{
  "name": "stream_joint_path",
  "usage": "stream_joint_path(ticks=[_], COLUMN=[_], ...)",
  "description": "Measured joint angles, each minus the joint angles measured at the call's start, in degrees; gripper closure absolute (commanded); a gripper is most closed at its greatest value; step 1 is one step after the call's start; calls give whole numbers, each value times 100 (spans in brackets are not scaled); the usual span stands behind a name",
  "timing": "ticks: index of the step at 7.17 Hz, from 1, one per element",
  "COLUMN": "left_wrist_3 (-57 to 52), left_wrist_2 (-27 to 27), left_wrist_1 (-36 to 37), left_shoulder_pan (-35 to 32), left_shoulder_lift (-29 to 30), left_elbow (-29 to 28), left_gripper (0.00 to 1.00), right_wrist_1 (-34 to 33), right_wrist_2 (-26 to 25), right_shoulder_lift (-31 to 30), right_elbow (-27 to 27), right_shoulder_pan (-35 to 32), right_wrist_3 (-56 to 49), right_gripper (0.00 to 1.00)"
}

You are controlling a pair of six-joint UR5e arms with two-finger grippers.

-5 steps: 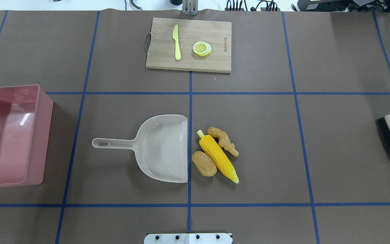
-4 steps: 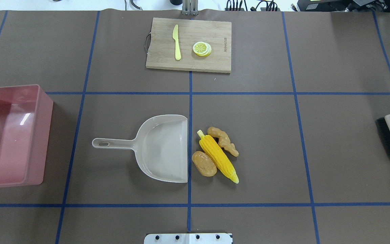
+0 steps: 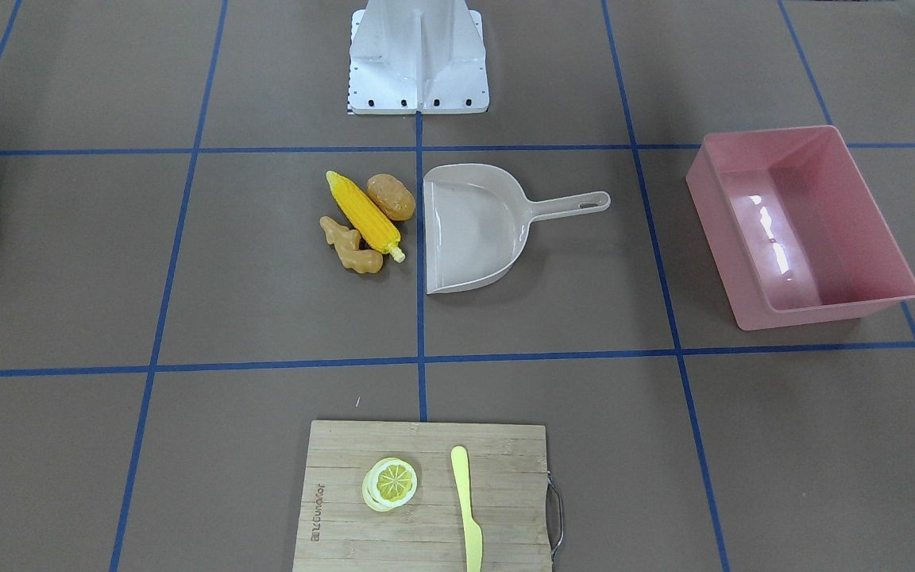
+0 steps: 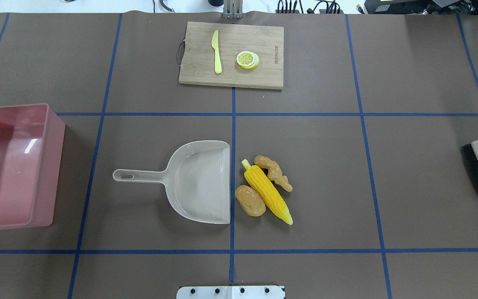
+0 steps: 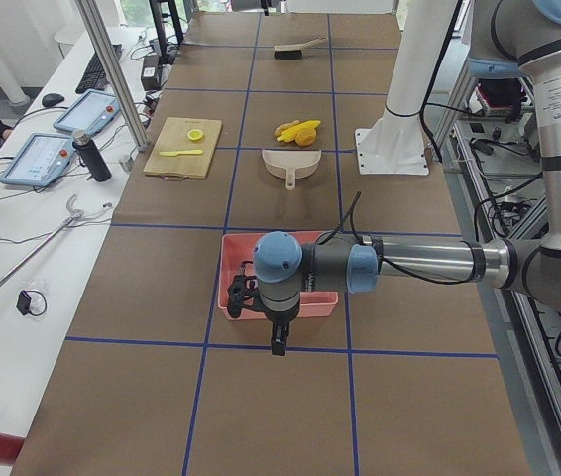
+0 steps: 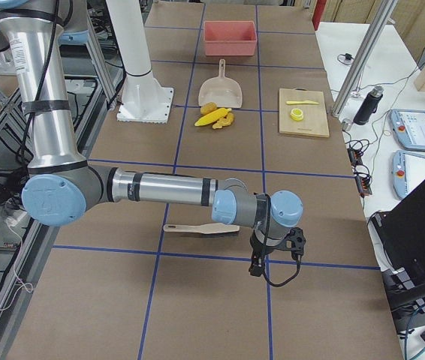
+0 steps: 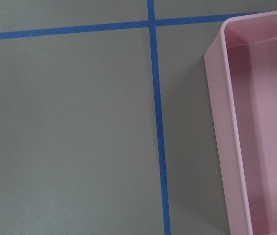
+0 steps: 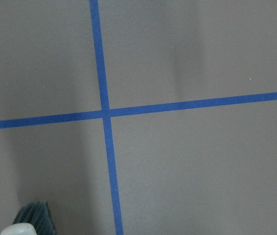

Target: Sweep and dump trash into bin

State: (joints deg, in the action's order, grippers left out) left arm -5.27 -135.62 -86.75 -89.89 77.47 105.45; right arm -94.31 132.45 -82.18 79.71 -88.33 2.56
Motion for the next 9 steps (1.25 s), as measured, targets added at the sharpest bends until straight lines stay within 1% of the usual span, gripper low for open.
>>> stream_joint_path(ticks=[4, 7, 9], left_wrist_3=[5, 26, 47], left_wrist_2=[0, 0, -4], left_wrist_1=[1, -3, 5], left_shoulder_pan=[22, 72, 216], left_shoulder_lift=[224, 403, 668], left_elbow=[11, 19, 8], left_gripper=[1, 1, 1], right_wrist_1=[8, 6, 5], right_wrist_2=[0, 0, -6], right_shoulder_lift=[-6, -200, -288], right_elbow=[3, 279, 346], right_shoulder_pan=[0, 5, 8], right_wrist_3=[-9, 32, 28], right_gripper=[0, 0, 0])
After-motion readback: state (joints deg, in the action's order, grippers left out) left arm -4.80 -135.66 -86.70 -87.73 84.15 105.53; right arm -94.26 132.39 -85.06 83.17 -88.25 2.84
